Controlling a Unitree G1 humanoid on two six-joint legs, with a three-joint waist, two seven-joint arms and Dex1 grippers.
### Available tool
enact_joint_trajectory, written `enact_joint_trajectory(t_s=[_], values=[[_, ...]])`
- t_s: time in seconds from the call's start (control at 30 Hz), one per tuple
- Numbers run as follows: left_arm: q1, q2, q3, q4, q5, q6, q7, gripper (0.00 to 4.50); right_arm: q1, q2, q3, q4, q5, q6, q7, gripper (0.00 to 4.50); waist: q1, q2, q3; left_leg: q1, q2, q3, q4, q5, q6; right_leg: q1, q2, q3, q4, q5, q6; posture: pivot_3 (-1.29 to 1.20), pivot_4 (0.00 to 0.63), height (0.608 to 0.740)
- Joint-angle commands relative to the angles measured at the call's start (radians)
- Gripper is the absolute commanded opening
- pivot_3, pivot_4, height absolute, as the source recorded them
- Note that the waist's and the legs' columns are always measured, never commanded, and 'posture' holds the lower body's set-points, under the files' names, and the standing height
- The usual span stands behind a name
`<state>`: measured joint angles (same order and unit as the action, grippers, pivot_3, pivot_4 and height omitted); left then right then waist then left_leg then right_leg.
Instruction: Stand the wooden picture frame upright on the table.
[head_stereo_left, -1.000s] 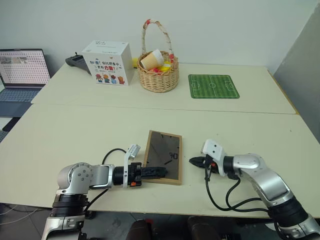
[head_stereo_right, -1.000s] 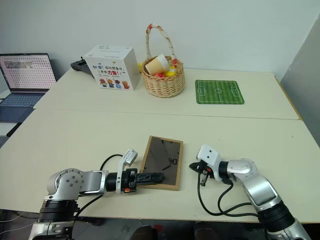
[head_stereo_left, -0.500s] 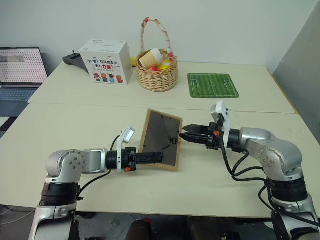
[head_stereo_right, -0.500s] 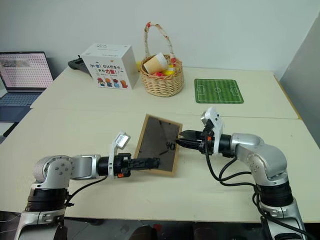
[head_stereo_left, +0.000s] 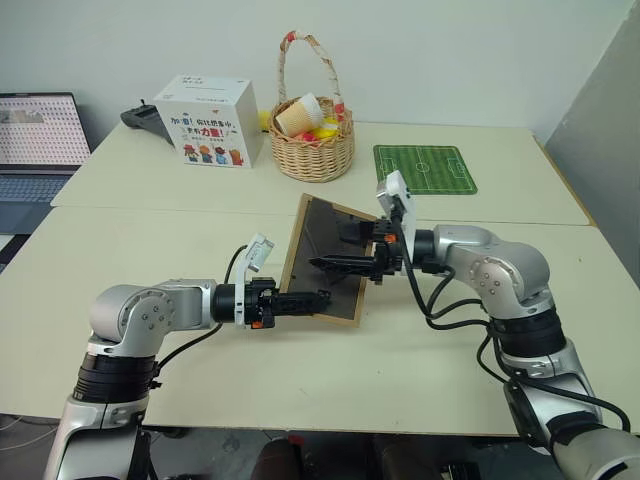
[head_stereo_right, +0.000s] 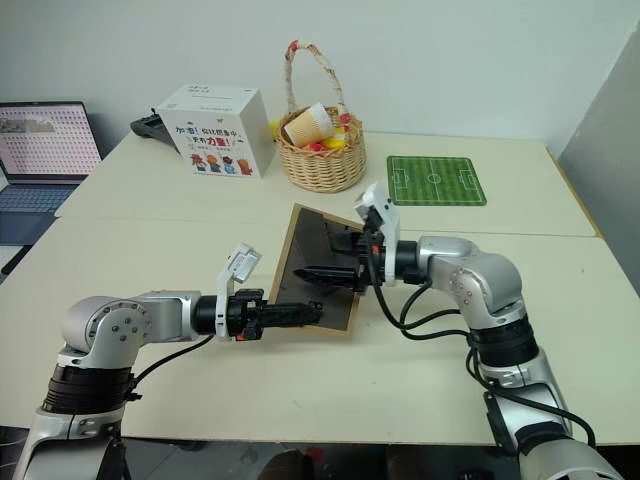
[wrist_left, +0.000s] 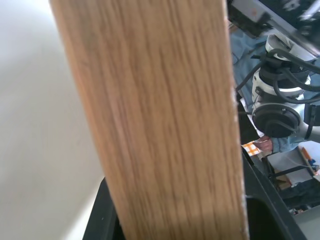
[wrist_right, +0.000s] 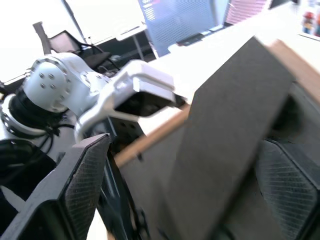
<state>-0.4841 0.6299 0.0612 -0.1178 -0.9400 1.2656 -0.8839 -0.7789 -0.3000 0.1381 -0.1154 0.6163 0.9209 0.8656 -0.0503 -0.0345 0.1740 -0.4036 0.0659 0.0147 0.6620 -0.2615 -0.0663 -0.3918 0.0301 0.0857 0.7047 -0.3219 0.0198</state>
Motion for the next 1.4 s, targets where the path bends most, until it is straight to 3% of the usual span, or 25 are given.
enact_joint_trajectory(t_s=[0.03,0.23,0.4,0.47,0.6,0.7,0.8,0.87,0.97,1.2,1.4], values=[[-0.003,-0.006,0.048,-0.081,-0.058,-0.013,-0.009,1.28,-0.016,0.003,-0.049,-0.106,0.141,0.101,0.017,4.44,0.0,0.0,0.0,0.0,0.0,0.0,0.0,0.0,0.0,0.0,0.0,0.0,0.0,0.0,0.0,0.0,0.15,0.74],[0.006,-0.013,0.106,-0.063,-0.128,0.05,0.035,1.28,0.071,-0.154,-0.122,-0.217,0.279,0.21,0.073,4.44,0.01,0.0,0.0,-0.004,-0.001,-0.007,0.0,0.0,0.0,0.001,-0.003,-0.01,-0.003,0.0,0.0,0.0,0.15,0.74],[0.007,-0.007,0.143,-0.047,-0.198,0.111,0.059,1.28,0.192,-0.293,-0.201,-0.275,0.213,0.143,0.016,4.44,0.017,0.0,0.0,-0.007,-0.002,-0.012,0.0,0.0,0.0,0.002,-0.003,-0.014,-0.006,0.0,0.0,0.0,0.15,0.74],[0.005,-0.008,0.157,-0.034,-0.221,0.139,0.072,1.28,0.245,-0.342,-0.178,-0.282,0.054,-0.048,0.001,4.44,0.017,0.0,0.0,-0.008,-0.002,-0.013,0.0,0.0,0.001,0.001,-0.003,-0.015,-0.006,0.0,0.0,0.0,0.15,0.74],[-0.016,-0.026,0.194,0.017,-0.291,0.216,0.109,1.28,0.336,-0.422,-0.036,-0.11,-0.52,-0.91,-0.107,4.44,0.017,0.0,0.0,-0.009,-0.003,-0.012,0.001,0.0,0.0,0.001,-0.004,-0.015,-0.007,0.0,0.001,0.0,0.15,0.74],[-0.039,-0.034,0.201,0.056,-0.329,0.286,0.148,1.28,0.288,-0.441,0.037,0.121,-0.88,-1.426,-0.374,4.44,0.013,0.0,0.0,-0.008,-0.003,-0.01,0.001,0.001,0.0,0.001,-0.004,-0.016,-0.007,0.0,0.001,0.0,0.15,0.74],[-0.068,-0.044,0.206,0.107,-0.375,0.34,0.185,1.28,0.217,-0.423,0.092,0.29,-1.143,-1.702,-0.623,4.44,0.009,0.0,0.0,-0.008,-0.003,-0.01,0.002,0.003,-0.003,0.0,-0.004,-0.015,-0.005,0.0,0.001,0.0,0.15,0.74],[-0.085,-0.044,0.2,0.145,-0.432,0.349,0.218,1.28,0.172,-0.402,0.126,0.364,-1.288,-1.785,-0.769,4.44,0.009,0.0,0.0,-0.008,-0.002,-0.011,0.002,0.004,-0.005,0.0,-0.005,-0.015,-0.005,0.0,0.0,0.0,0.15,0.74],[-0.076,-0.037,0.175,0.142,-0.494,0.349,0.263,1.28,0.113,-0.361,0.141,0.416,-1.367,-1.852,-0.889,4.44,0.009,0.0,0.0,-0.008,-0.002,-0.012,0.002,0.004,-0.006,0.0,-0.008,-0.015,-0.004,0.0,0.0,0.0,0.15,0.74],[-0.028,-0.047,0.165,0.106,-0.616,0.335,0.378,1.28,0.05,-0.326,0.192,0.471,-1.436,-1.961,-0.972,4.44,0.013,0.0,0.0,-0.008,-0.003,-0.013,0.002,0.006,-0.006,0.002,-0.012,-0.015,-0.003,0.0,0.0,0.0,0.15,0.74],[-0.006,-0.033,0.152,0.095,-0.686,0.294,0.442,1.28,0.03,-0.327,0.193,0.503,-1.413,-1.998,-0.965,3.38,0.017,0.0,0.0,-0.007,-0.003,-0.013,0.003,0.008,-0.004,0.002,-0.014,-0.015,0.0,0.0,0.0,0.0,0.15,0.74]])
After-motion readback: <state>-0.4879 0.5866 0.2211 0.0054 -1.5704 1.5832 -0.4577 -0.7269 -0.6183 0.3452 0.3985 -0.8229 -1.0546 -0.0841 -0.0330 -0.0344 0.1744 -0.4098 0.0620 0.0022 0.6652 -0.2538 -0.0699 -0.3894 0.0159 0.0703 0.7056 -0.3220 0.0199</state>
